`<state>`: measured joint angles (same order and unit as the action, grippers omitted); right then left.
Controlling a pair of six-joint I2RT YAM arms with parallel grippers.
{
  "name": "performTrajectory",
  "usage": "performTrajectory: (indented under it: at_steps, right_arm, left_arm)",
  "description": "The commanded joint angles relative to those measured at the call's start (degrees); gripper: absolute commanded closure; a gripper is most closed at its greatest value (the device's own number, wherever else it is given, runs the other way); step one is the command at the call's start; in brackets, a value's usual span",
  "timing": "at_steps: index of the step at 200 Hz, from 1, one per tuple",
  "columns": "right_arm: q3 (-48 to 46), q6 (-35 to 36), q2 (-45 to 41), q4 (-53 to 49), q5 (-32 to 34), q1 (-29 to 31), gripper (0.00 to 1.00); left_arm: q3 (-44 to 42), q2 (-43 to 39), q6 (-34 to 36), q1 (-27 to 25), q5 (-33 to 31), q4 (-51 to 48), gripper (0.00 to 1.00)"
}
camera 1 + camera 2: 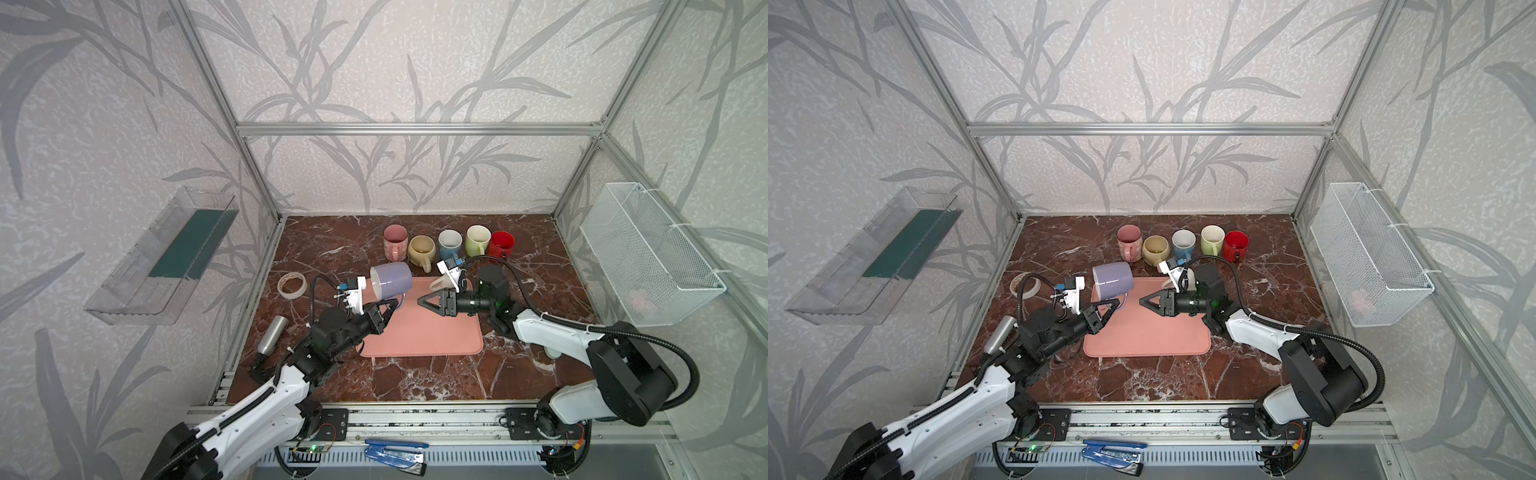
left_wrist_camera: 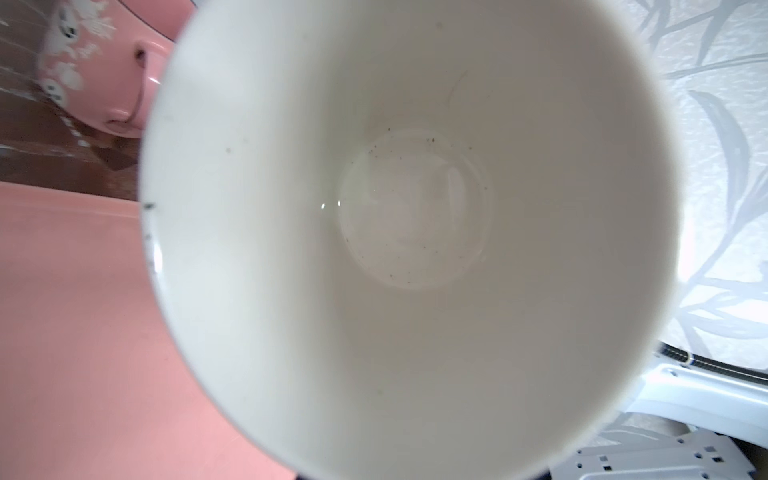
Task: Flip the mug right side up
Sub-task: 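Release the lavender mug with the right gripper while the left gripper pulls it away, then carry the lavender mug with the left gripper to the mug row and lower it upright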
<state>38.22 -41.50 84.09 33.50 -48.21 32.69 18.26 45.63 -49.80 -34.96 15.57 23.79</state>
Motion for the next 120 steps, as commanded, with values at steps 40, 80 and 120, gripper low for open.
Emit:
performTrajectory:
  at_steps: [40, 80, 120]
  right_arm:
    - [2.8, 7.37, 4.29, -9.76, 5.35, -0.16, 0.59]
    - [5.02, 12.18, 4.98, -18.78, 12.7, -0.11, 0.59]
    - [4.7, 13.48, 5.38, -21.32, 16.51, 0.12, 0.59]
  left_arm:
    - [7.62, -7.83, 10.66, 0.63, -14.72, -25.35, 1.0]
    - [17.03, -1.46, 14.4, 3.1, -19.35, -42.54, 1.0]
    - [26.08, 7.56, 17.85, 8.8, -17.83, -55.14, 1.0]
